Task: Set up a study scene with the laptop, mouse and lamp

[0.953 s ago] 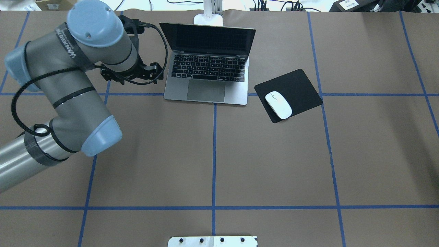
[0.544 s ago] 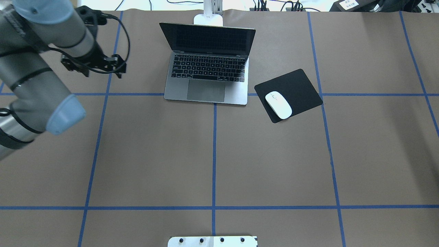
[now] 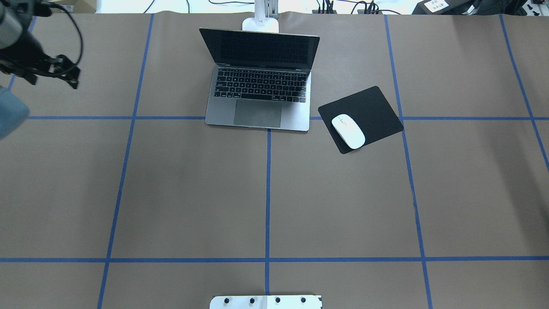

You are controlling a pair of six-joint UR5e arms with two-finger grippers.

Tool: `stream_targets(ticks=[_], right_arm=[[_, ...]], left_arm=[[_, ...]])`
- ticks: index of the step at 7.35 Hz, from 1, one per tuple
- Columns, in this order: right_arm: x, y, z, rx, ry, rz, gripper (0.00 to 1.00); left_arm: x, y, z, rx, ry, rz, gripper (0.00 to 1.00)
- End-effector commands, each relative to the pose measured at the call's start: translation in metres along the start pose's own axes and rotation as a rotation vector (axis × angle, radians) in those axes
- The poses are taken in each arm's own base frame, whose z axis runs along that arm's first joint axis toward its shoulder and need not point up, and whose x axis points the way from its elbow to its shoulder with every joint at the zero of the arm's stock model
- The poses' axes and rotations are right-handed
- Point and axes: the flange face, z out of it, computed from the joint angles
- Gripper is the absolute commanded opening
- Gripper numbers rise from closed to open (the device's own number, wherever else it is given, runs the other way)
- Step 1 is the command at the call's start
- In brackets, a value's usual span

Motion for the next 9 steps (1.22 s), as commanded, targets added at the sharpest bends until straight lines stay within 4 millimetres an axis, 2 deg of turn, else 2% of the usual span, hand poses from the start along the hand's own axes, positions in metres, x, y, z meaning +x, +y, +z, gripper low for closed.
stream_targets(ticks=[1,2,3,4,6,7,8,9], right_arm=[[0.0,0.0,0.0,0.001,-0.001,-0.001,1.0],[0.001,0.002,0.002,-0.003,-0.001,0.001,1.0],[0.002,0.002,0.003,-0.005,-0.003,0.003,1.0],[0.002,0.001,0.003,-0.006,-0.003,0.006,1.0],[0.002,0.002,0.002,-0.004,-0.001,0.003,1.0],[0.002,0.002,0.003,-0.005,-0.001,0.003,1.0],[0.004,0.003,0.006,-0.011,-0.002,0.008,1.0],[0.008,0.004,0.01,-0.02,0.002,0.015,1.0]], left_arm=[[-0.096,0.02,-0.001,-0.036,0.016,0.062,0.99],[-0.128,0.028,-0.003,-0.041,0.025,0.08,0.99],[-0.168,0.04,0.001,-0.054,0.012,0.108,0.99],[-0.214,0.039,0.001,-0.052,0.002,0.125,0.99],[-0.302,0.04,0.026,-0.048,0.006,0.151,0.99],[-0.33,0.044,0.036,-0.031,0.031,0.156,0.99],[-0.345,0.046,0.035,-0.026,0.034,0.162,0.99],[-0.351,0.048,0.032,-0.023,0.033,0.159,0.99]])
